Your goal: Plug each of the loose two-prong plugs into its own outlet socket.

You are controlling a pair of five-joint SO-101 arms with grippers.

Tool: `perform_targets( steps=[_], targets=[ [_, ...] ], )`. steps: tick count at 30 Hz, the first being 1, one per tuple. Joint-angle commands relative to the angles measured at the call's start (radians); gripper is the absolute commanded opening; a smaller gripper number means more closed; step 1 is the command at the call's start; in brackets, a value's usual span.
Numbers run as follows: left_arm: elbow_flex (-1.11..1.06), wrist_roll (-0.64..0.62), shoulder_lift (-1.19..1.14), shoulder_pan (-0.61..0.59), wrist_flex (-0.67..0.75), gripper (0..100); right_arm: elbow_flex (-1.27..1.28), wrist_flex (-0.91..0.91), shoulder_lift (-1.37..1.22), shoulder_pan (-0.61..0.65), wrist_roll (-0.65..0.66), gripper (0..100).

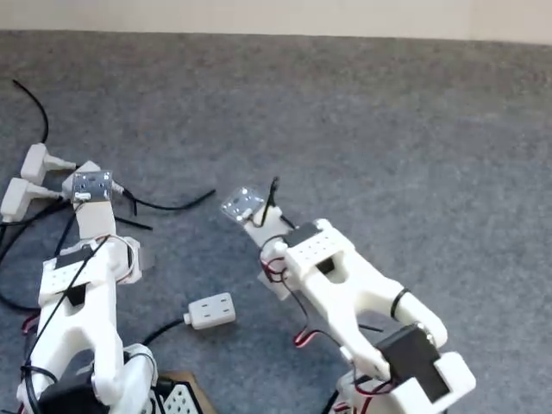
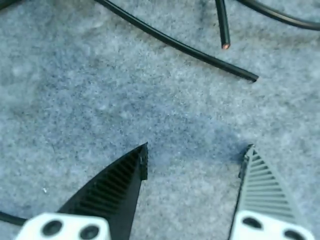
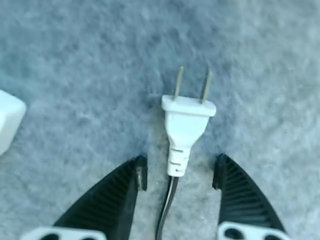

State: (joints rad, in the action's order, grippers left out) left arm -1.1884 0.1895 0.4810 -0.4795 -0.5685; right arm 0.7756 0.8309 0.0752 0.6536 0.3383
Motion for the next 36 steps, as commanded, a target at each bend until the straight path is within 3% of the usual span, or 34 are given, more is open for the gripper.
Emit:
perform_targets(
  steps=[1, 7, 11, 18, 23, 28, 32, 36],
  targets=[
    [0.002, 0.008, 0.019, 0.008, 0.012, 30, -0.050, -0.025, -0.061, 0.002, -0.005, 21.4],
    [0.002, 0.008, 0.018, 0.010, 0.012, 30, -0.088, -0.022, -0.073, 0.002, -0.006, 20.0],
    [0.002, 0.008, 0.018, 0.010, 0.012, 30, -0.087, -0.022, -0.067, 0.004, -0.006, 0.9],
    [0.002, 0.008, 0.018, 0.010, 0.012, 30, -0.097, 0.039, -0.031, 0.013, -0.008, 0.5],
    [0.036, 0.008, 0.025, 0.010, 0.008, 31, -0.099, 0.142, 0.248, 0.031, -0.008, 0.5],
    [0.265, 0.043, 0.025, 0.024, -0.249, 31, 0.073, 0.145, 0.674, 0.058, -0.046, 0.5],
    [0.533, 0.140, 0.025, 0.110, -0.540, 31, 0.328, 0.010, 0.990, 0.070, -0.117, 0.5],
    [0.736, 0.143, 0.025, 0.217, -0.704, 31, 0.453, -0.028, 1.116, 0.085, -0.118, 0.5]
  ],
)
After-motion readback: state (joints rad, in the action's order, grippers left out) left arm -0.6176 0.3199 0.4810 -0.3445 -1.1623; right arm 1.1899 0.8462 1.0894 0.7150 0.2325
